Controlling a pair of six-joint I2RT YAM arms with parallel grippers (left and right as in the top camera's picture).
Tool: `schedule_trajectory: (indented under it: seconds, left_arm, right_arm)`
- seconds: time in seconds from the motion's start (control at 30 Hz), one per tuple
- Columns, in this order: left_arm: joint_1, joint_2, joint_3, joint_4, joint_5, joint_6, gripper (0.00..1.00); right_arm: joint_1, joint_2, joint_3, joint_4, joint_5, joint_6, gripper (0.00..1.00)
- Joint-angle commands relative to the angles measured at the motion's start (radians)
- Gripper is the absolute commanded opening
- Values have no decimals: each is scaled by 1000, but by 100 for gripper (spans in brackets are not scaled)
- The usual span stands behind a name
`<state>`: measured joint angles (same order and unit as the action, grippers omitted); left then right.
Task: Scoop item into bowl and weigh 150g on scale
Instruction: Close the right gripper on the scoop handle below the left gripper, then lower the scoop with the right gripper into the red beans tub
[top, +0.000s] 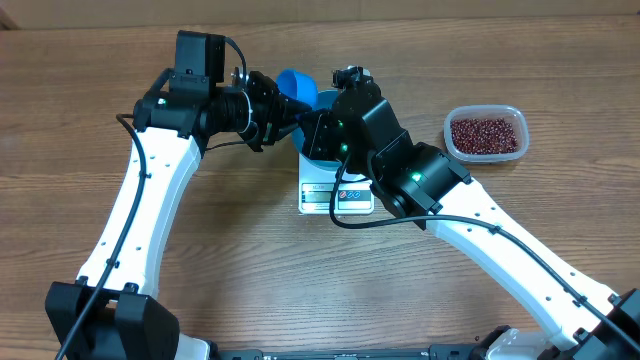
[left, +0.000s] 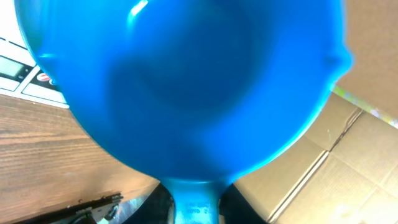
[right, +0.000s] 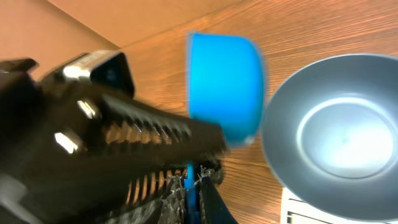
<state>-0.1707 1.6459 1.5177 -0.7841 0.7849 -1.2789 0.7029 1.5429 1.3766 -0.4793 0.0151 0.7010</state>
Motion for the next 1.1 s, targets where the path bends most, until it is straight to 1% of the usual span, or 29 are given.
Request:
schedule_trajectory:
  seconds: [0.0, 0.03, 0.07, 0.17, 0.2, 0.3, 0.4, 0.53, 0.7, 0.77, 0.9, 0.97, 1.07]
  left_arm:
    - [-8, 2, 2, 11, 18, 2, 60]
    - [-8, 2, 2, 14, 16, 14, 72]
    - [-8, 2, 2, 19, 16, 32, 79]
    - [-7, 2, 2, 33, 16, 92, 93]
    - [-6, 2, 2, 37, 16, 127, 100]
    - [-6, 2, 2, 68, 16, 233, 100]
    - [-6, 2, 2, 94, 16, 328, 100]
    - [-6, 2, 2, 117, 16, 414, 100]
    - [-6, 2, 2, 131, -2, 515, 99]
    - [-6, 2, 2, 131, -40, 541, 99]
    - [-6, 2, 2, 129, -129, 582, 100]
    - [-6, 2, 2, 122, -174, 607, 100]
    - [-6, 2, 2, 100, -259, 607, 100]
  right_arm:
    - [2, 13, 26, -6, 29, -65, 4]
    - [2, 13, 26, -6, 29, -84, 4]
    - [2, 13, 26, -8, 29, -102, 4]
    - [-11, 12, 35, -35, 29, -108, 4]
    - [-24, 12, 52, -67, 28, -122, 4]
    - [-60, 12, 125, -177, 27, -158, 4]
    - [-114, 12, 249, -348, 16, -204, 4]
    - [-196, 13, 430, -583, 5, -261, 4]
    - [-349, 13, 624, -888, -9, -343, 4]
    - [-421, 13, 658, -978, -9, -375, 3]
    - [-592, 26, 658, -1121, -9, -432, 4]
    - [-660, 48, 653, -1160, -8, -452, 4]
    - [-748, 103, 652, -1191, -8, -511, 4]
